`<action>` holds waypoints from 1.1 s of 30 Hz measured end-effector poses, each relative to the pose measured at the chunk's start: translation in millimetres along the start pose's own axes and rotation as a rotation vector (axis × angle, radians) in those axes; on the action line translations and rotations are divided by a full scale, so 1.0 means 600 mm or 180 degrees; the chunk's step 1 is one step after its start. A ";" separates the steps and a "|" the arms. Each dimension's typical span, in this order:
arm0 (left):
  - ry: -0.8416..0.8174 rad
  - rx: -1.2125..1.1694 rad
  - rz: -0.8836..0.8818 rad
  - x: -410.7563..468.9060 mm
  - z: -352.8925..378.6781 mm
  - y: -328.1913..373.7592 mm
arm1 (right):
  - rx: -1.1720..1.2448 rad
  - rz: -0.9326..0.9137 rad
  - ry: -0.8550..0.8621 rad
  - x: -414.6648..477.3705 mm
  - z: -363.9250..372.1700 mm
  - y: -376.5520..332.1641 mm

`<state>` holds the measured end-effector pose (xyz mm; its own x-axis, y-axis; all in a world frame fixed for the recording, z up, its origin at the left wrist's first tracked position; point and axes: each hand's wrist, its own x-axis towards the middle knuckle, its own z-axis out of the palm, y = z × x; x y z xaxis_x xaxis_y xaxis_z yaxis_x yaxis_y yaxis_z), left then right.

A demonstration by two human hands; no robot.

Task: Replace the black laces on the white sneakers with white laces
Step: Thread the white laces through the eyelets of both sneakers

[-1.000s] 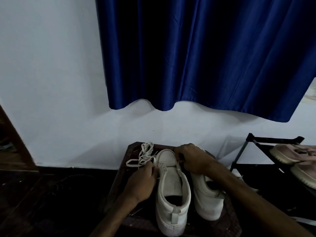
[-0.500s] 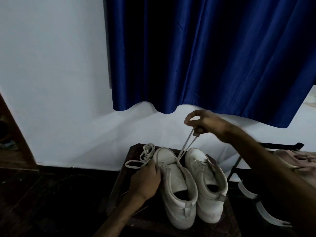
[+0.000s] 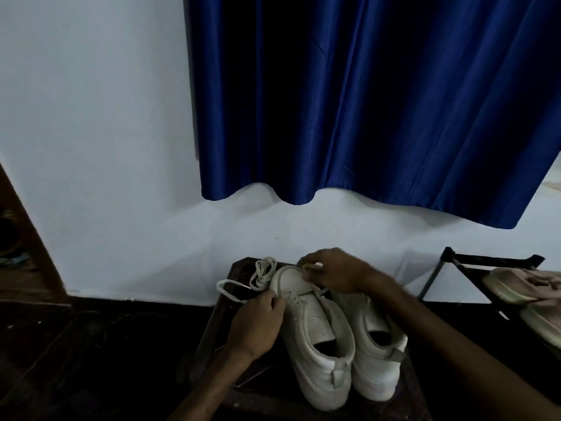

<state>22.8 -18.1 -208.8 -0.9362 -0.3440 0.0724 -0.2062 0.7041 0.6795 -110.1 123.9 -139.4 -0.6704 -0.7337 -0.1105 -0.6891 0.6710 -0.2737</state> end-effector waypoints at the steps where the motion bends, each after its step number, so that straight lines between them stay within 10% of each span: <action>1: -0.0030 -0.0125 0.0011 -0.001 -0.001 -0.003 | -0.0076 -0.0142 -0.0060 0.004 0.015 -0.004; 18: 0.0493 -0.3213 -0.0488 0.016 -0.089 -0.005 | -0.0449 -0.0266 0.0374 -0.021 0.012 0.021; 23: 0.0239 -0.1752 -0.0085 0.022 -0.035 -0.008 | -0.0810 -0.0571 -0.0316 -0.016 0.010 0.016; 29: -0.0122 -0.0518 -0.0005 0.004 -0.005 -0.032 | -0.1786 0.0422 0.0117 -0.024 -0.056 -0.006; 33: -0.0258 -0.0239 -0.0020 0.018 -0.008 -0.038 | -0.1111 0.0566 0.0025 -0.036 -0.171 -0.010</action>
<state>19.1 -40.8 -220.0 -0.9555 -0.2949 0.0108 -0.1931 0.6525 0.7328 -119.7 147.1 -37.5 -0.7889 -0.6028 -0.1191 -0.6133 0.7847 0.0907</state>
